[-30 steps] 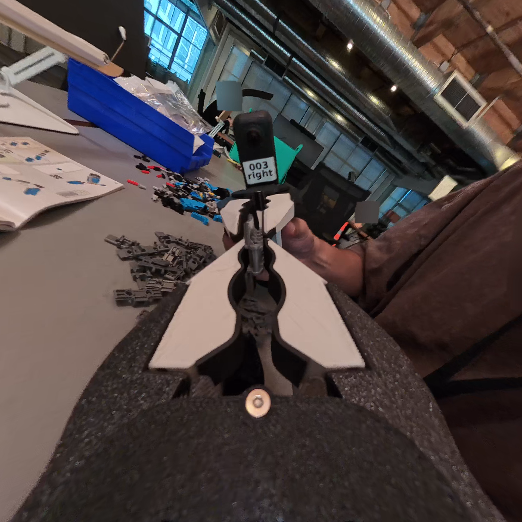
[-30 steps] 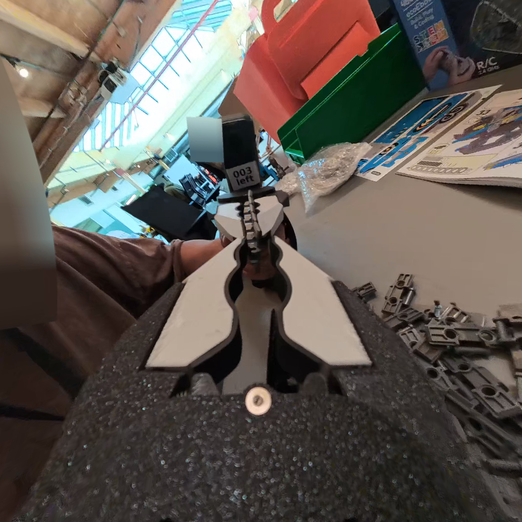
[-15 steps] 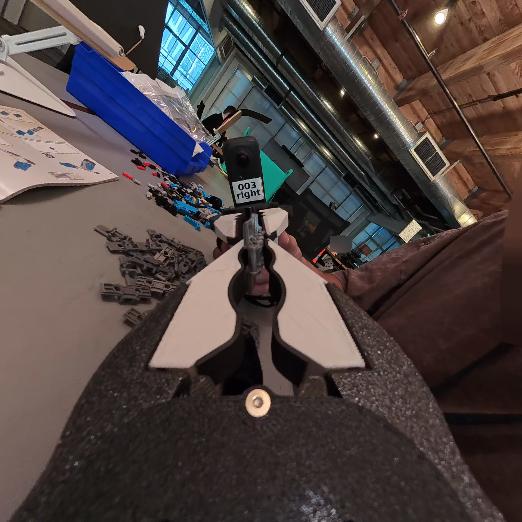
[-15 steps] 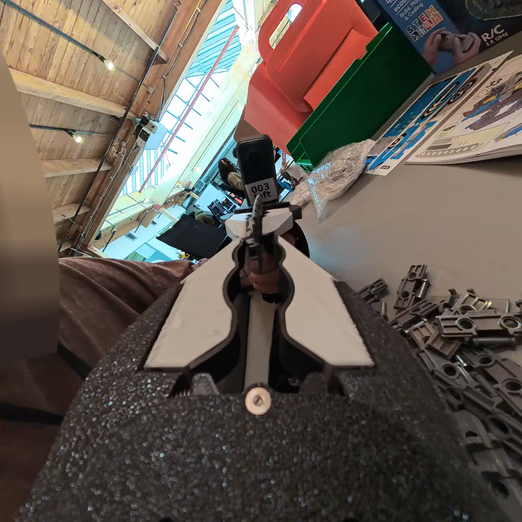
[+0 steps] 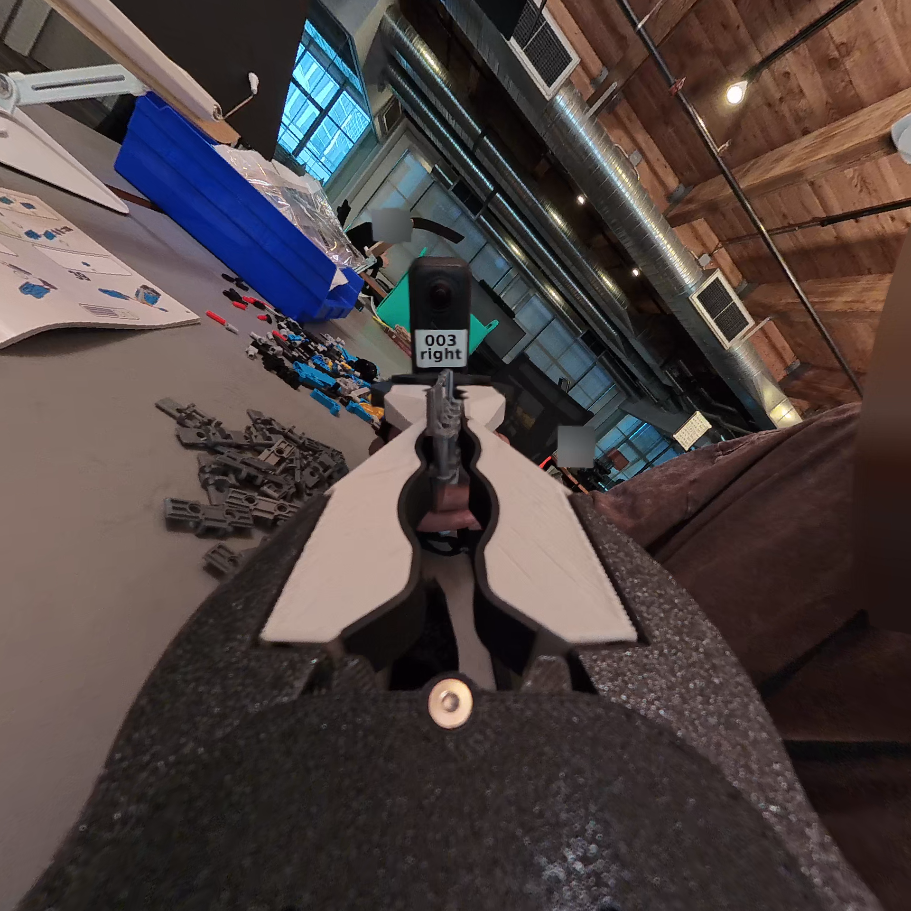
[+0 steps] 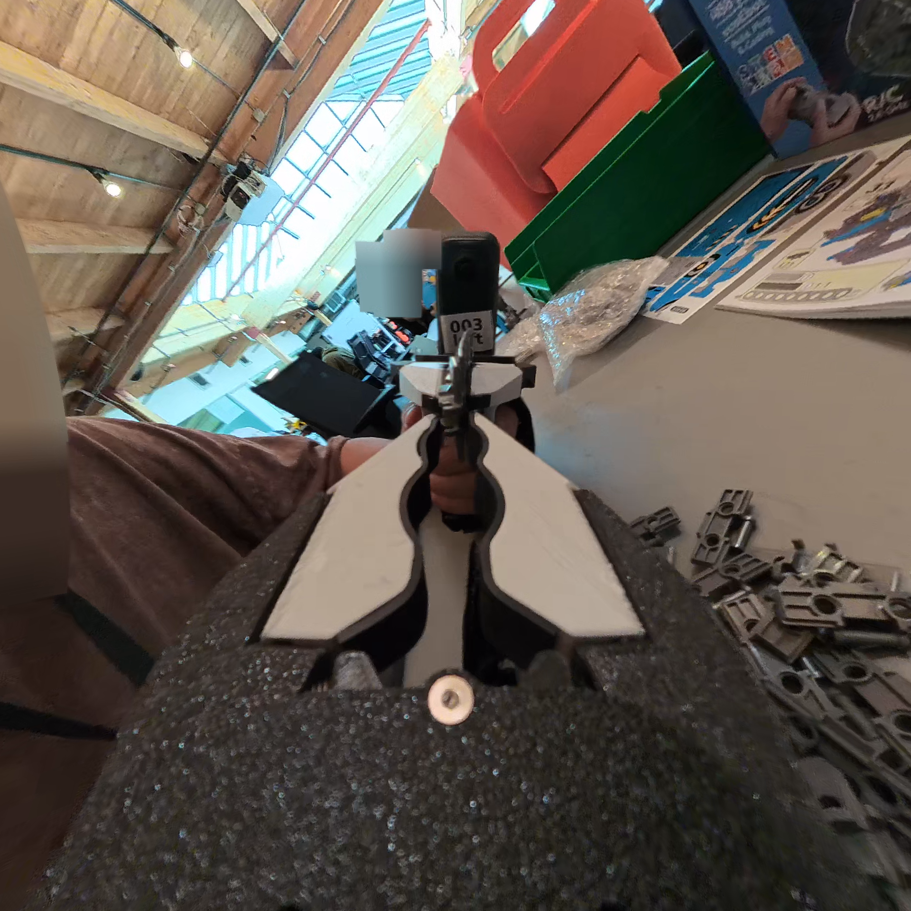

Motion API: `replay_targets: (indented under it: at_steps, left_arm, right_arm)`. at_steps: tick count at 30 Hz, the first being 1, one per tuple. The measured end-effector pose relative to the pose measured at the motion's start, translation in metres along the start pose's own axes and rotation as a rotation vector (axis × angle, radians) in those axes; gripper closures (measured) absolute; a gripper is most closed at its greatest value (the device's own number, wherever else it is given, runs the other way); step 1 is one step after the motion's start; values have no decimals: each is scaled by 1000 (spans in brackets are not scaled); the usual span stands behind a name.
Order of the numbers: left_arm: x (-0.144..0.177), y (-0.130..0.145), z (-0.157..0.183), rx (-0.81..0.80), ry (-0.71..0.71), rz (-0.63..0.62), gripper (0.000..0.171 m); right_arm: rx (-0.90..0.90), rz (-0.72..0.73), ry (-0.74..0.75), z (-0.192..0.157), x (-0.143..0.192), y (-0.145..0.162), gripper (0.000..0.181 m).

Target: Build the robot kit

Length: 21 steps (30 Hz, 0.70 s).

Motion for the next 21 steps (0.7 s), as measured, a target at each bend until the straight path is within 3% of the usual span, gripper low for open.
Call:
replay_targets:
  at_steps: [4,13,18,21]
  left_arm:
    - [2,2,5,-5,34,7,164]
    - [2,8,10,-168,-45,-10,164]
    - [0,9,13,-377,-177,-18,164]
    - [2,9,16,-443,-180,-22,164]
  right_arm:
    - [81,-25,9,-6,-3,0,173]
    - [-90,-13,-62,1,3,8,173]
    - [-77,-13,29,5,6,10,171]
    - [-51,-36,28,2,4,10,171]
Point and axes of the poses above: each gripper's, where its closed fingertips meet, x back along the fingers, y out of its underside, z = x × y across the jaws, the point moved 8 cm from there along x, back along the fingers, and after that the axes turned 14 degrees about -y, right-handed, at the moved point
